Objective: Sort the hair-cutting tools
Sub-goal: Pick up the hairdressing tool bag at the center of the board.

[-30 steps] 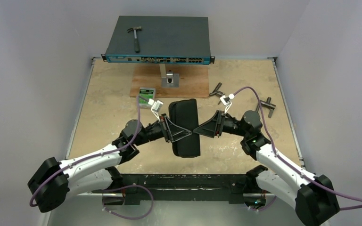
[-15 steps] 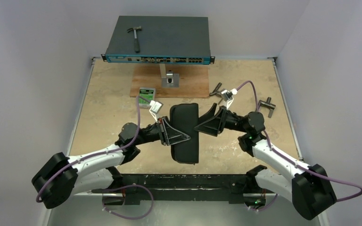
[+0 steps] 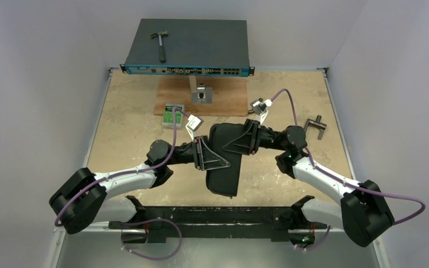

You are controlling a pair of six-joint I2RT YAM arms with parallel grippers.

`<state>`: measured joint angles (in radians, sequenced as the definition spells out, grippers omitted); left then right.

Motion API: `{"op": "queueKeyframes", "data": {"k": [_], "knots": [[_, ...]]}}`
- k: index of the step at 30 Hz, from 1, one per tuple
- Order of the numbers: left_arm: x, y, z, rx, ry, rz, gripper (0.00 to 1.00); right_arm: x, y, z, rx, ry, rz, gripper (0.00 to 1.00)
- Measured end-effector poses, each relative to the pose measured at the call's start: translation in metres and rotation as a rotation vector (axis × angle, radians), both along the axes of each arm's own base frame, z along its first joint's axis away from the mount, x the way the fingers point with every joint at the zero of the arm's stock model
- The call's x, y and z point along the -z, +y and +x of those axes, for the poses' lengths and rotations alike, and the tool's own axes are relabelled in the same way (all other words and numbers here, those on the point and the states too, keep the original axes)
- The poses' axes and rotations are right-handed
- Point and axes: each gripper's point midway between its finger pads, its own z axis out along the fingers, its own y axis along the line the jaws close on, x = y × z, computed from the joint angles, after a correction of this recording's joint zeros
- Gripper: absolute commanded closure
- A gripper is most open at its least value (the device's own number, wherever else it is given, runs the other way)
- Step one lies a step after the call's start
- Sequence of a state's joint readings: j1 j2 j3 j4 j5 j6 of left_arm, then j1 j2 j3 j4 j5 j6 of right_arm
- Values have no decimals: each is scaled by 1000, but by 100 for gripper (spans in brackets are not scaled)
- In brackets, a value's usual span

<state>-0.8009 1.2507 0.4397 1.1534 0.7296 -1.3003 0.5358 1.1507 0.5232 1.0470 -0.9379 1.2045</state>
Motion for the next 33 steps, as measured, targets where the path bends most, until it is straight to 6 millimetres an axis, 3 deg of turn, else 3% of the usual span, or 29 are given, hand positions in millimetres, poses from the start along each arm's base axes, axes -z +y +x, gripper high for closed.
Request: {"op": "queueKeyframes", "data": {"k": [3, 7, 15, 18, 22, 24, 25, 28, 30, 33], "knots": [[-1, -1, 2, -12, -19, 14, 43, -1, 2, 1, -1, 12, -13, 100], [-1, -1, -5, -11, -46, 47, 32, 7, 5, 0, -1, 34, -45, 100], [3, 5, -7, -76, -101, 108, 32, 15, 6, 10, 74, 118, -82, 100], [11, 6, -8, -96, -107, 149, 42, 17, 5, 14, 105, 157, -91, 100], [26, 7, -4, -126, -93, 213, 78, 20, 5, 18, 133, 203, -98, 100], [32, 8, -3, -132, -76, 238, 91, 20, 5, 18, 135, 201, -103, 99], [33, 8, -3, -132, -66, 241, 98, 20, 5, 17, 132, 188, -103, 87], [30, 9, -4, -135, -50, 235, 100, 13, 5, 14, 125, 140, -93, 55], [27, 11, -5, -148, -71, 229, 100, 9, 5, 13, 124, 147, -87, 44], [32, 14, -6, -158, -82, 243, 100, 8, 2, 20, 156, 163, -80, 38]]}}
